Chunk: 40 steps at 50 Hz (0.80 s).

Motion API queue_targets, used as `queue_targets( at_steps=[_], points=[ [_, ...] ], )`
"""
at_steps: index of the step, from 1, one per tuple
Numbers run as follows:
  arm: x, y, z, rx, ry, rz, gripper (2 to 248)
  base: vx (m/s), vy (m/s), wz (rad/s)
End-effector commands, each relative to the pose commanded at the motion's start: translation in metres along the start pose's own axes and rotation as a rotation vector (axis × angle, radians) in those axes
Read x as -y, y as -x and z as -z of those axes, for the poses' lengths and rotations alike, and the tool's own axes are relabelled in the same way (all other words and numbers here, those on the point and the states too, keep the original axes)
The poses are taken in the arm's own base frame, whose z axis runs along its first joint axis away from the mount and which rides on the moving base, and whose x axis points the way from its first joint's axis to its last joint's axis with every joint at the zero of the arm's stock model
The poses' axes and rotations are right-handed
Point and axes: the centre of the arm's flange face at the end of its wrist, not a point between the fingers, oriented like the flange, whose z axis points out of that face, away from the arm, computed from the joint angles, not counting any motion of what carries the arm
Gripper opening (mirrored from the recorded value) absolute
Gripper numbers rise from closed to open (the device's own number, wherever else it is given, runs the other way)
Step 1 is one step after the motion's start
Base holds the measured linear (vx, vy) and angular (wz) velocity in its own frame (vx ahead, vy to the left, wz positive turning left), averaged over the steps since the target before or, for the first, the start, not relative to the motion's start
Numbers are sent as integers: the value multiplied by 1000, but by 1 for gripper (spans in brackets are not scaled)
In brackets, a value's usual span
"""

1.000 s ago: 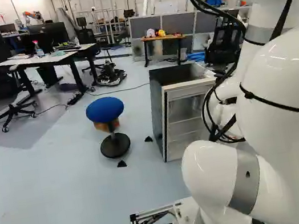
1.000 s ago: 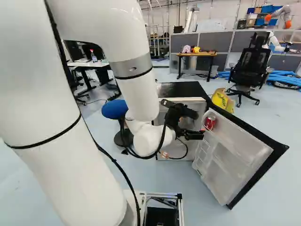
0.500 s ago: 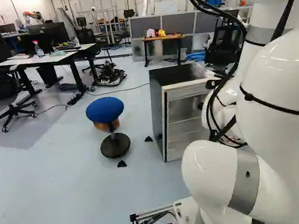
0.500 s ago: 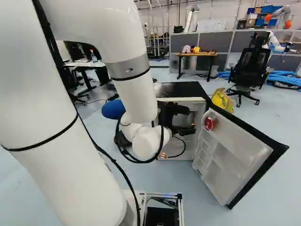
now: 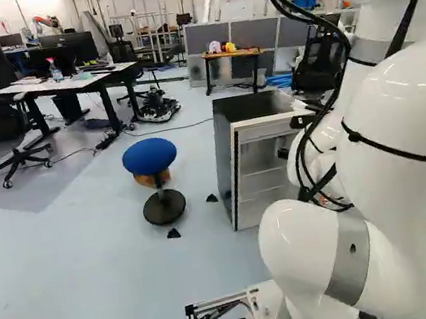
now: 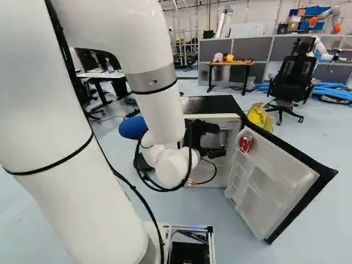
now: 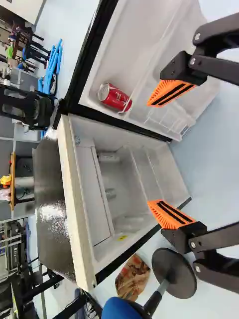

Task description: Grab a drink from the fridge

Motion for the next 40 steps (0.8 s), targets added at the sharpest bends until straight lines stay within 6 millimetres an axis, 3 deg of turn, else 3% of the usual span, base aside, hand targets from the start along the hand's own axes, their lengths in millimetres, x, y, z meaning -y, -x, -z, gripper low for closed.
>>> queue_targets(
  at_steps=[40],
  points=[
    [-9, -8, -16, -4, 111, -76, 247, 0, 0, 0]
  ],
)
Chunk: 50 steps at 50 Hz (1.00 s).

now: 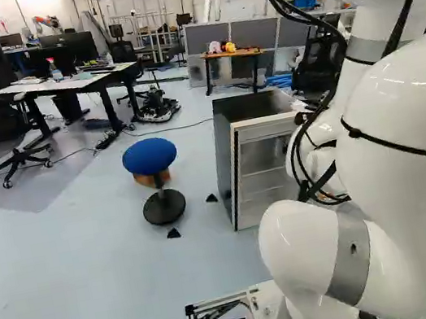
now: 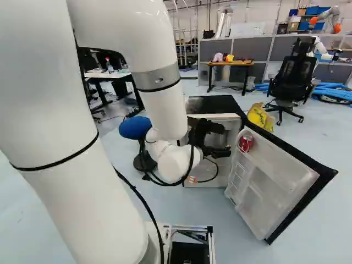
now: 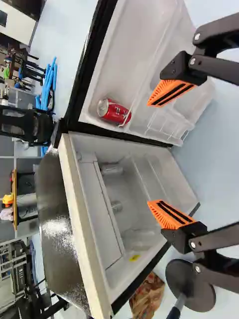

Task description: Grab a drink from the fridge

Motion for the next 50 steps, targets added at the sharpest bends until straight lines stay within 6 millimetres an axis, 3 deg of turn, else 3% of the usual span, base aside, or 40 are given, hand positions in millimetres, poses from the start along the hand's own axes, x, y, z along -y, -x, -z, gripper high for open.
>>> queue_targets(
  at_steps=[50],
  points=[
    [-22, -16, -44, 17, 206, -141, 247, 0, 0, 0]
  ],
)
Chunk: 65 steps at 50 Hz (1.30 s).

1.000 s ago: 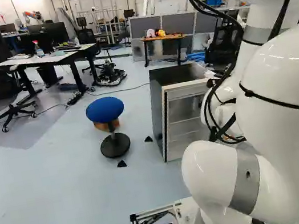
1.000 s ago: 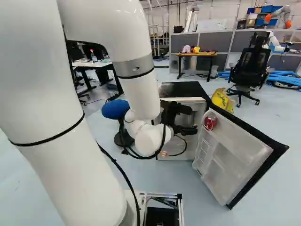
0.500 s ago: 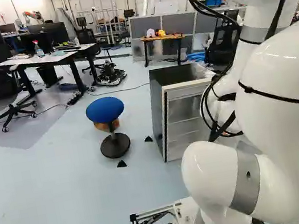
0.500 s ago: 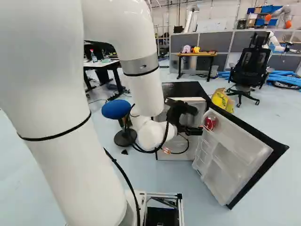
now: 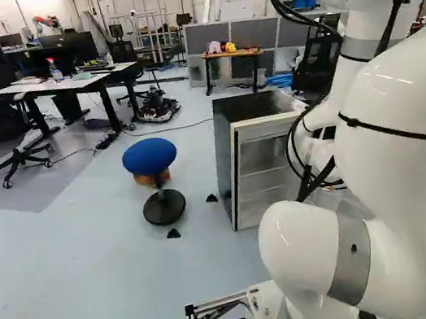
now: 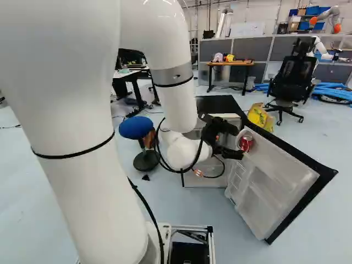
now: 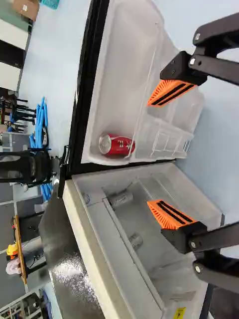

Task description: Grab a drink from the fridge

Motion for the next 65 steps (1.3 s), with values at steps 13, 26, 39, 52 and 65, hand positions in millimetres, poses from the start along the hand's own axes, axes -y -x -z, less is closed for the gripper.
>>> queue_targets(
  at_steps=[13, 26, 39, 52, 65],
  points=[
    [-3, -4, -14, 15, 30, -22, 247, 0, 0, 0],
    [-4, -8, -28, 30, 46, -34, 247, 0, 0, 0],
    [-8, -12, -40, 24, 55, -39, 247, 0, 0, 0],
    [-14, -16, -48, 19, 69, -46, 247, 0, 0, 0],
    [-19, -19, -57, 14, 70, -44, 247, 0, 0, 0]
  ],
)
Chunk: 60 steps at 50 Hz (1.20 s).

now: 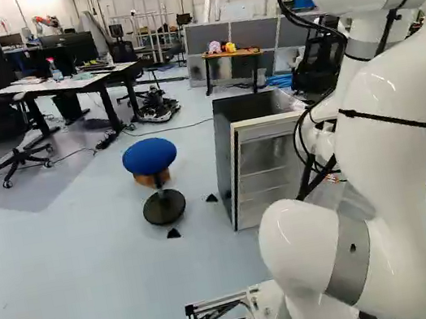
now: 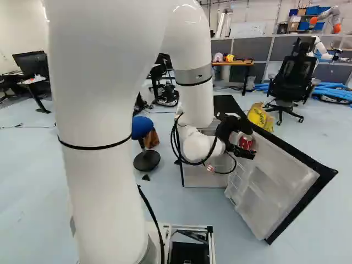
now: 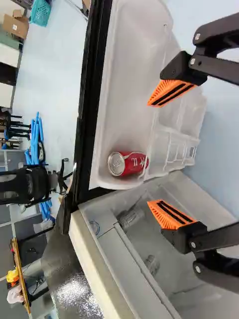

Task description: Grab a drink from the fridge

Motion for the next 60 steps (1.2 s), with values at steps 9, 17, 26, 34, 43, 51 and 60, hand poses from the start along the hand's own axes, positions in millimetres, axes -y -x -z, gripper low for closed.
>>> queue_targets(
  at_steps=[9, 17, 26, 34, 43, 51, 60],
  points=[
    [-3, -2, -6, -3, -7, 8, 247, 0, 0, 0],
    [-5, -4, -10, -6, -17, 17, 247, 0, 0, 0],
    [-5, -6, -13, -8, -33, 31, 247, 0, 0, 0],
    [-4, -6, -14, -8, -48, 42, 247, 0, 0, 0],
    [-4, -6, -14, -8, -48, 42, 247, 0, 0, 0],
    [-5, -6, -14, -8, -46, 41, 247, 0, 0, 0],
    [-5, -2, -17, 1, -33, 32, 247, 0, 0, 0]
  ],
)
